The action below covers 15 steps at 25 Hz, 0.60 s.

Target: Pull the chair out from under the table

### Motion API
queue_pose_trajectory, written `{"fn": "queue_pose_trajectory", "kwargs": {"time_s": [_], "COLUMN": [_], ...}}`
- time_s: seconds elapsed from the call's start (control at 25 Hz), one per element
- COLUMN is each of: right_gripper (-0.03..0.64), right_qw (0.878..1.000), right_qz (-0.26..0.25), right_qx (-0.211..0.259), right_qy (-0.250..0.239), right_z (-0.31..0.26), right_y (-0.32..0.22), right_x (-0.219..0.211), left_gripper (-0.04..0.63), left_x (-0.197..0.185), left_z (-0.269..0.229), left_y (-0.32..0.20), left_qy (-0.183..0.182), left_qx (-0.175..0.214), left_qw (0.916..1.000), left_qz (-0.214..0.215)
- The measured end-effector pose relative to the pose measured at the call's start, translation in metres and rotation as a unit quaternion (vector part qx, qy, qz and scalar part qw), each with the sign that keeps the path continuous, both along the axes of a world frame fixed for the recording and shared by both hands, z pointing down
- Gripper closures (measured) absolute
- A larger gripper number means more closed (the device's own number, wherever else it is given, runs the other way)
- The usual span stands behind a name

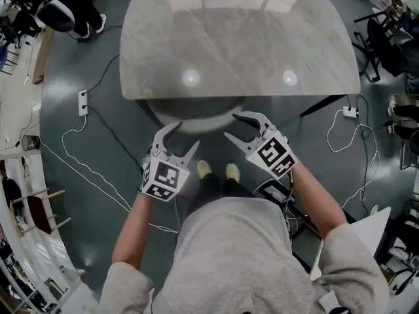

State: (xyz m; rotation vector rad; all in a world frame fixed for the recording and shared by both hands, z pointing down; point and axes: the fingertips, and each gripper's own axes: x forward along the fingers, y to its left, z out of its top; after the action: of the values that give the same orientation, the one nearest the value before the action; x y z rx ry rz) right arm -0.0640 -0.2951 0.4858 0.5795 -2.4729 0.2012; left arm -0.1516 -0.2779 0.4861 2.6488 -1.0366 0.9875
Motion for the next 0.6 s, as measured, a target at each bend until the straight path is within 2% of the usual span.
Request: {"fn": "queue_pose_trajectory", "kwargs": {"time_s": [0.16, 0.32, 0.44, 0.6], "right_gripper": [0.425, 0.411, 0.410, 0.410], "right_qw": [0.995, 0.977, 0.964, 0.947], "right_qz": [-0.060, -0.130, -0.164, -0.206], "right_qx": [0.008, 0.042, 0.046, 0.042], "right_qy": [0.074, 0.162, 0.204, 0.243], "right_z": [0.043, 0.087, 0.113, 0.142], "right_y": [0.004, 0.006, 0.004, 0.003], "right_x": [-0.010, -0.014, -0.017, -0.020], "left_gripper": [0.344, 0.330, 0.316, 0.313], "left_x": [-0.002, -0.010, -0.016, -0.022], "left_z": [0.042, 0.084, 0.115, 0.146], "left_y": [0.000, -0.003, -0.009, -0.013], "left_qy": [-0.078, -0.142, -0.183, -0.233], "left_qx": [-0.024, -0.043, -0.064, -0.090], "left_qw": [0.9940, 0.9817, 0.9706, 0.9506], "left_qz": [0.073, 0.119, 0.143, 0.184]}}
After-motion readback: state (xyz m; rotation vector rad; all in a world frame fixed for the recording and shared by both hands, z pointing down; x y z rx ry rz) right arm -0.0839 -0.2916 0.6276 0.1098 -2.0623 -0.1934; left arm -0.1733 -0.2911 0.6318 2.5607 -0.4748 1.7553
